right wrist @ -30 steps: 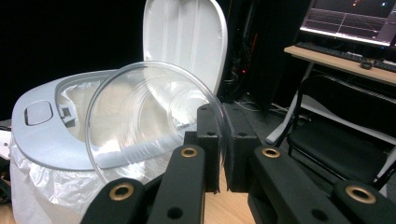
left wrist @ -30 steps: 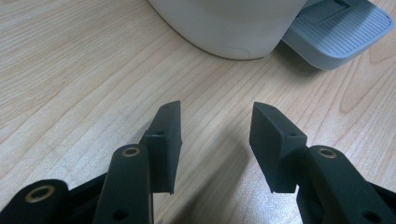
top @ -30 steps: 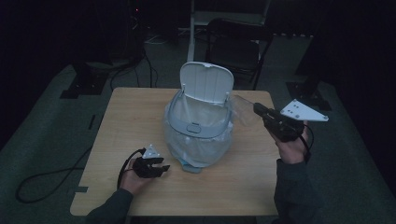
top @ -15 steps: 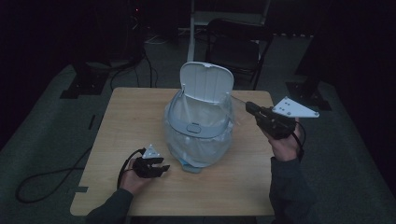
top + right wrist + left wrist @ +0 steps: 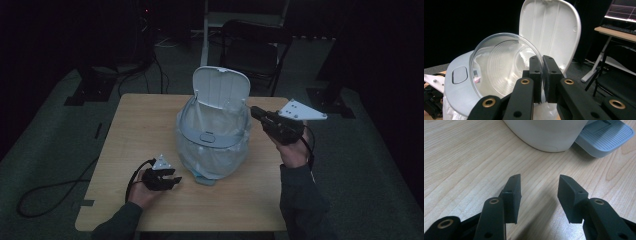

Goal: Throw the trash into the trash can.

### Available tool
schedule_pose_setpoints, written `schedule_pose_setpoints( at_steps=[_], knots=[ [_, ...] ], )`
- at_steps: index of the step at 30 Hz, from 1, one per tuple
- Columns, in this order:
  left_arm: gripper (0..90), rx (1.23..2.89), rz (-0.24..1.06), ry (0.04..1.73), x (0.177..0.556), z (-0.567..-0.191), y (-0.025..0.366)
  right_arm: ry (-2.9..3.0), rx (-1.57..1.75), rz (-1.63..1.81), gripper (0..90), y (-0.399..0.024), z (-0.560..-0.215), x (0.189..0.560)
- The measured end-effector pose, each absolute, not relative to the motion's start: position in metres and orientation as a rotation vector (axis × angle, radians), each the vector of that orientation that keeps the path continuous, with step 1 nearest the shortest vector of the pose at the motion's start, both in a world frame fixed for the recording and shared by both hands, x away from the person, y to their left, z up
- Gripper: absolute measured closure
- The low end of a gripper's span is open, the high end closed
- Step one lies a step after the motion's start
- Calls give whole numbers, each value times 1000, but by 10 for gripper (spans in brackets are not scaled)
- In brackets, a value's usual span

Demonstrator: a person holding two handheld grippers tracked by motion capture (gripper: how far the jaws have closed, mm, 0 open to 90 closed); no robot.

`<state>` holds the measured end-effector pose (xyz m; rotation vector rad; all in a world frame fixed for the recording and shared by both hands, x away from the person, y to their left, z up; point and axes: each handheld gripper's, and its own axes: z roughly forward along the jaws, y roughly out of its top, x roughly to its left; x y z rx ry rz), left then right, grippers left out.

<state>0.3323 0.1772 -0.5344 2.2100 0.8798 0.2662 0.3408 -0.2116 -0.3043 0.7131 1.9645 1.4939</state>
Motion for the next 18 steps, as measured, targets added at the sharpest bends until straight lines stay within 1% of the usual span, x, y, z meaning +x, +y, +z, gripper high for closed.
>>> schedule_pose_setpoints(
  at_steps=[18],
  knots=[
    [548,2209,266,880,332,-534,177,1986,695,1507,861,-199,-304,347]
  ],
)
